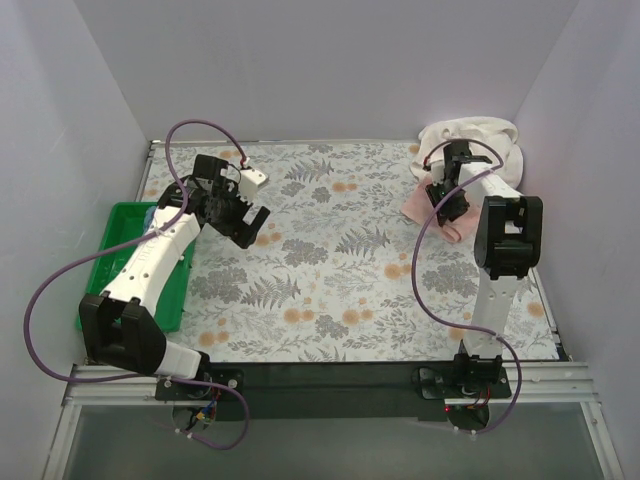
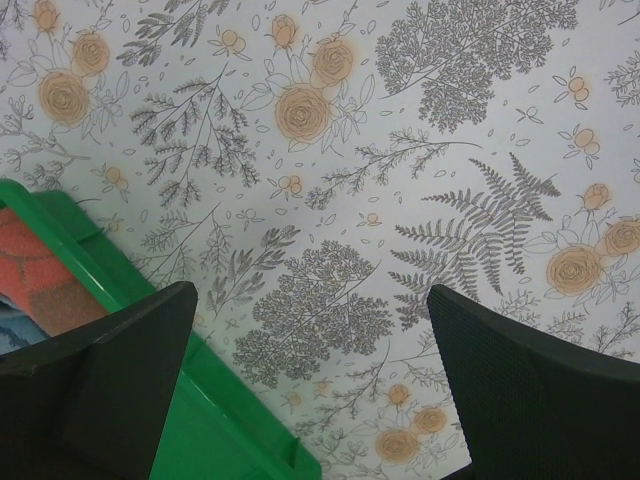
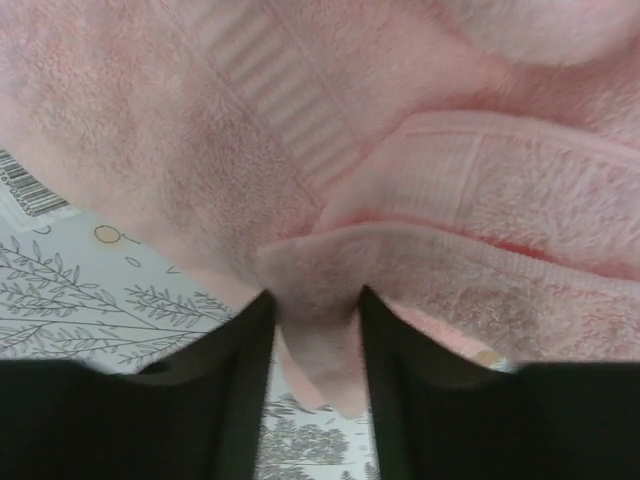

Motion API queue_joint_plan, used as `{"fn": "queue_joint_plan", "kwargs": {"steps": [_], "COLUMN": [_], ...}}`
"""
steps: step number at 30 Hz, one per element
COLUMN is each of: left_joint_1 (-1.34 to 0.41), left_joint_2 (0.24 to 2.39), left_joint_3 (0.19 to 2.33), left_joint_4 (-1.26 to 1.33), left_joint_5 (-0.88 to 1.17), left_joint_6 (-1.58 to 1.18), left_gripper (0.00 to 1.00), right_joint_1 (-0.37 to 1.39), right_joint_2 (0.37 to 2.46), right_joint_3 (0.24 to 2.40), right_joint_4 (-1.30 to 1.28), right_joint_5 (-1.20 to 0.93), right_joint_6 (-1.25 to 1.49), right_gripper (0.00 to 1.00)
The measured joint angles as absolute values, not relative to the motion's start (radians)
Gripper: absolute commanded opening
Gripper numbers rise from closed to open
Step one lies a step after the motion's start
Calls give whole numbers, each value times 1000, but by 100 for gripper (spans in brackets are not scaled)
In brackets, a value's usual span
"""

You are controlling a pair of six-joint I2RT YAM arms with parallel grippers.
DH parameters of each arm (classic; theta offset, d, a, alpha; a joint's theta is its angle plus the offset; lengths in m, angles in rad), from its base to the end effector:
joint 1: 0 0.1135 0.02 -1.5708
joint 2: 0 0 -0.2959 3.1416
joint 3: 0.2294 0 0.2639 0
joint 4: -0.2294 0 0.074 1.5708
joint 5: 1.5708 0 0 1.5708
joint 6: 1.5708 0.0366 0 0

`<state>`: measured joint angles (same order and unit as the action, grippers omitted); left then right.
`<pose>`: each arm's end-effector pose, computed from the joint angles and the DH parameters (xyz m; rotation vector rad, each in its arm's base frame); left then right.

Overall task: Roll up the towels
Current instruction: Move the towel to the center of the board

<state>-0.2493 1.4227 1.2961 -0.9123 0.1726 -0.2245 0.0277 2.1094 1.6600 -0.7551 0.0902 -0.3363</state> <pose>0.2840 -0.0788 0.3384 0.0949 2.6367 -0.3905 0.4688 0.0097 0.2068 -0.4814 2.7446 -0.2036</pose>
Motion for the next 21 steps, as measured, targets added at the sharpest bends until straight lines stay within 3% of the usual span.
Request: {"fn": "queue_joint_plan", "kwargs": {"steps": [1, 2, 9, 15, 16, 17, 18, 19, 21], "left_joint_1": [-249, -249, -249, -249, -249, -249, -249, -249, -249], "left_joint_2": [1423, 1423, 1428, 1428, 1428, 1428, 1428, 1428, 1428], "left_joint_3": [1297, 1298, 1333, 1333, 1333, 1333, 1333, 1333, 1325], "left_joint_4": [-912, -913, -910, -905, -904, -905, -905, -904, -902], "left_joint_5": [171, 171, 184, 234, 243, 258, 275, 286, 316], "left_joint_6": [-224, -224, -224, -207, -202, -194, -184, -174, -147], "left_gripper": [97, 97, 94, 94, 93, 94, 93, 94, 94], "right_joint_1": [28, 28, 67, 308, 339, 358, 365, 365, 353], "right_joint_2": [2109, 2109, 1979, 1744, 1711, 1680, 1659, 1637, 1613], "right_joint_3": [1649, 1634, 1467, 1378, 1375, 1364, 1352, 1328, 1268], "right_joint_4": [-756, -752, -757, -795, -795, -793, -795, -797, -826], "right_joint_5": [76, 60, -246, -630, -684, -731, -761, -789, -823], "right_joint_6": [-329, -328, -346, -390, -390, -391, -392, -392, -425], "right_gripper": [14, 3, 1, 1, 3, 12, 30, 63, 68]}}
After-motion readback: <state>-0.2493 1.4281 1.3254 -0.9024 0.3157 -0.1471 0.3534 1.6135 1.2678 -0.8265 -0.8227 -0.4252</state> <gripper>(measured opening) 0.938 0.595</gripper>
